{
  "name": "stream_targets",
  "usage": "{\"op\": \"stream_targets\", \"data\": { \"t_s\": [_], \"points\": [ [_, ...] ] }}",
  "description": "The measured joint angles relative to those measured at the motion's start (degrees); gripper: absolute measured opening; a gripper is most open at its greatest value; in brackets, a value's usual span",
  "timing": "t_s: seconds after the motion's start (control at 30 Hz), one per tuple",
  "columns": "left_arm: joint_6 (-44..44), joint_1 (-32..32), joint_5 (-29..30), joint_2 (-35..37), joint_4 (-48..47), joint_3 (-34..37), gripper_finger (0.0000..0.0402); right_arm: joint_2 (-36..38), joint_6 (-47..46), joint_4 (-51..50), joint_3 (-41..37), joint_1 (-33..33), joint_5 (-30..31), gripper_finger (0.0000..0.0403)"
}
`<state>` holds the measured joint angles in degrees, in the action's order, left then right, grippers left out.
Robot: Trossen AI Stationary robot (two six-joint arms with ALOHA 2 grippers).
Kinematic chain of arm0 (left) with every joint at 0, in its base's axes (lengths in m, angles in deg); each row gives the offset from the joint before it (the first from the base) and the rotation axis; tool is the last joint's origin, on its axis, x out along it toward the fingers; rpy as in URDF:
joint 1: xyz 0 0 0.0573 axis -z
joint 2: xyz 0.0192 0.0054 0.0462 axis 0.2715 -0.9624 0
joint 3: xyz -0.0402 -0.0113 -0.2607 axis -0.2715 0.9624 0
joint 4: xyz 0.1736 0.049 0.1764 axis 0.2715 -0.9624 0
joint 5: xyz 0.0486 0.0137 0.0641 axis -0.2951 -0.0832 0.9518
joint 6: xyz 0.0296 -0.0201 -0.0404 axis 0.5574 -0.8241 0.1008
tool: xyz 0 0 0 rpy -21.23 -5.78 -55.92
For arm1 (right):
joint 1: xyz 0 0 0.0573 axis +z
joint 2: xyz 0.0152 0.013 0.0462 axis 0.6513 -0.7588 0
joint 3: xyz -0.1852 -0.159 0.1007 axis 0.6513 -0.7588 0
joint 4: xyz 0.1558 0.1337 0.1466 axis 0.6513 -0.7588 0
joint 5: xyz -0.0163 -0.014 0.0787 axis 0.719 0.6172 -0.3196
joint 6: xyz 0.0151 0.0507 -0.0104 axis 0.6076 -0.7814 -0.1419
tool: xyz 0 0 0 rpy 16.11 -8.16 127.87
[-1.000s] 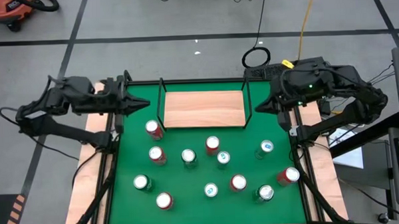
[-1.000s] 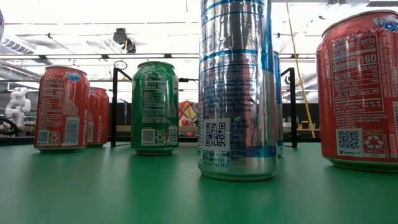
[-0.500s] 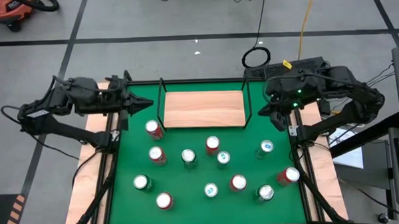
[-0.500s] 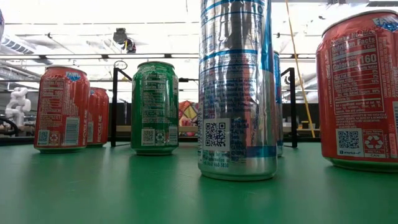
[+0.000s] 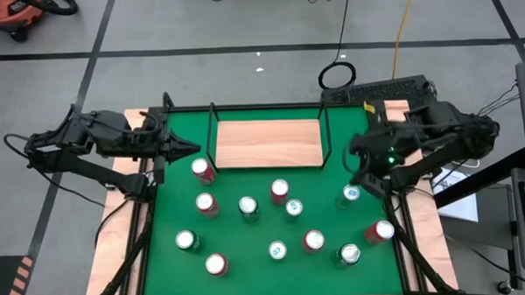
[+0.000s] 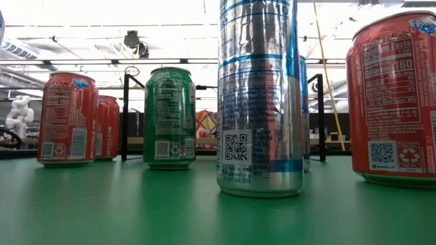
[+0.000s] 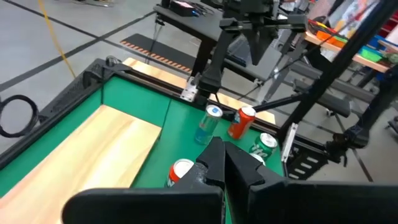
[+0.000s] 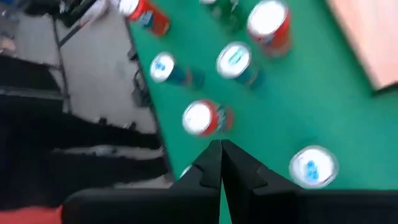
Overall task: Place canned beverage on shelf
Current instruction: Put the red soda can on the shelf
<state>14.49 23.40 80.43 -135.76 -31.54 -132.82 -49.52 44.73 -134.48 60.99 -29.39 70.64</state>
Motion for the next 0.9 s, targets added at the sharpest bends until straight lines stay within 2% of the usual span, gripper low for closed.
{"op": "stream_targets", "data": {
  "t_s": [0.27,0.43,0.63,0.9],
  "points": [
    [0.0,0.02,-2.24,0.0,-1.18,0.0,0.0,-0.83,-9.82,-1.61,0.0,11.01,4.57,0.0007],
    [0.0,-0.01,-2.28,0.0,-1.95,0.0,0.0,-2.39,-13.77,-5.12,0.0,16.66,4.71,0.0024],
    [0.02,-0.01,-2.31,0.0,-2.13,0.0,0.0,-3.43,-16.2,-5.18,0.0,21.51,4.93,0.0072],
    [0.01,-0.06,0.48,0.0,-2.85,-0.02,0.0,-3.36,-19.57,-5.15,-3.24,27.24,12.16,0.0141]
  ]
}}
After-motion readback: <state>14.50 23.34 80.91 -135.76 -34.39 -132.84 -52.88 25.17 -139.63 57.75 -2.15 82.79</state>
